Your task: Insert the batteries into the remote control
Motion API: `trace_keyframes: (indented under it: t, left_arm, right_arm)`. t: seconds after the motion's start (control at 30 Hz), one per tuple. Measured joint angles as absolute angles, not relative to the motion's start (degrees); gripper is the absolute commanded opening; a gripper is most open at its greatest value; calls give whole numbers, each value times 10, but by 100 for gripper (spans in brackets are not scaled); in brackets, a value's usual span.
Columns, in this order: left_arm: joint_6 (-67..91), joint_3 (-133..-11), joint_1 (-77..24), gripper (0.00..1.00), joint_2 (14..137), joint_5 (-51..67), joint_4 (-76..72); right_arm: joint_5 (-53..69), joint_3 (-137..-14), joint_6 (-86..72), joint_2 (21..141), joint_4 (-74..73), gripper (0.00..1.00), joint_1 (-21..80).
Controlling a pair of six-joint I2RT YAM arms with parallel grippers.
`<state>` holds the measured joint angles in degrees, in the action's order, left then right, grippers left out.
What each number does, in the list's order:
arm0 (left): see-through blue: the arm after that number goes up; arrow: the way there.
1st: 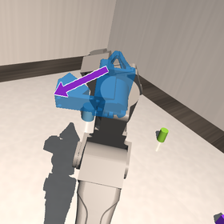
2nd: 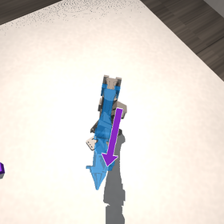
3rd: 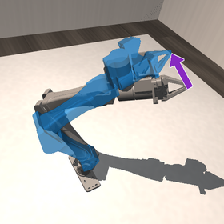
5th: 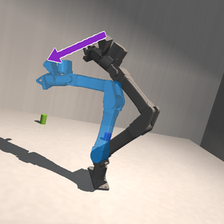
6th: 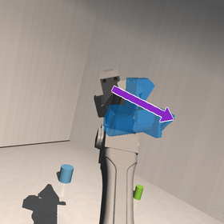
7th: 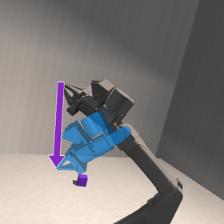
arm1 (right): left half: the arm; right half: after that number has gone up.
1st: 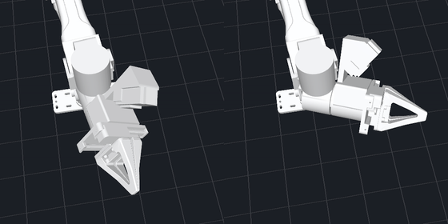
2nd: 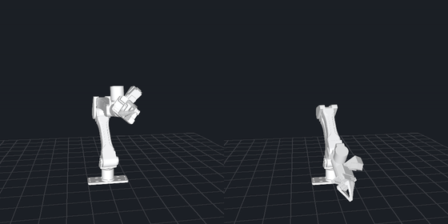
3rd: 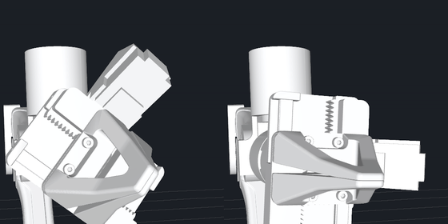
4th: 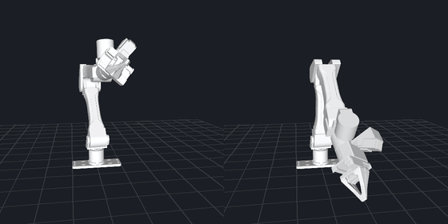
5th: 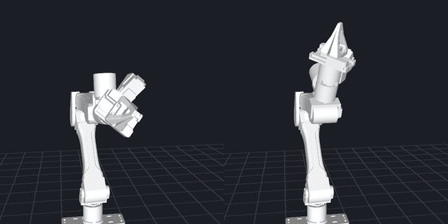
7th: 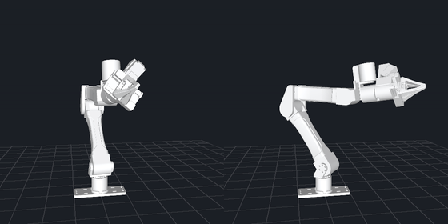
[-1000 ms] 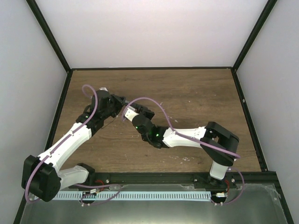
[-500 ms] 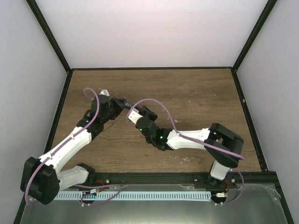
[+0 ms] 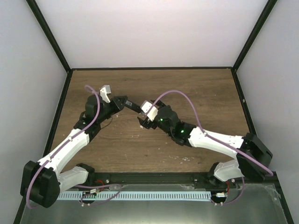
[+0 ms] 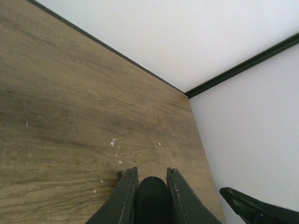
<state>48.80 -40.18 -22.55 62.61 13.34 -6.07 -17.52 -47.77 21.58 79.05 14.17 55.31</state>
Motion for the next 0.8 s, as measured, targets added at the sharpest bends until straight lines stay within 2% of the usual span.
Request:
trace_keyframes:
  t: [0.17, 0.4, 0.63, 0.7, 0.8]
  left_arm:
    - [439, -398, -208, 0, 626, 169, -70]
    - [393, -393, -177, 0, 626, 156, -32]
    - [374, -393, -172, 0, 631, 146, -13]
    - [372, -393, -172, 0, 638, 146, -11]
    - [372, -393, -171, 0, 647, 145, -10]
  right_arm:
    - [-106, -459, 192, 763, 115, 93, 513]
    - [-66, -462, 124, 768, 67, 90, 429]
    - [-24, -594, 1, 892, -69, 76, 317]
    - [-11, -624, -33, 922, -102, 68, 296]
    - [3, -665, -83, 965, -153, 65, 271]
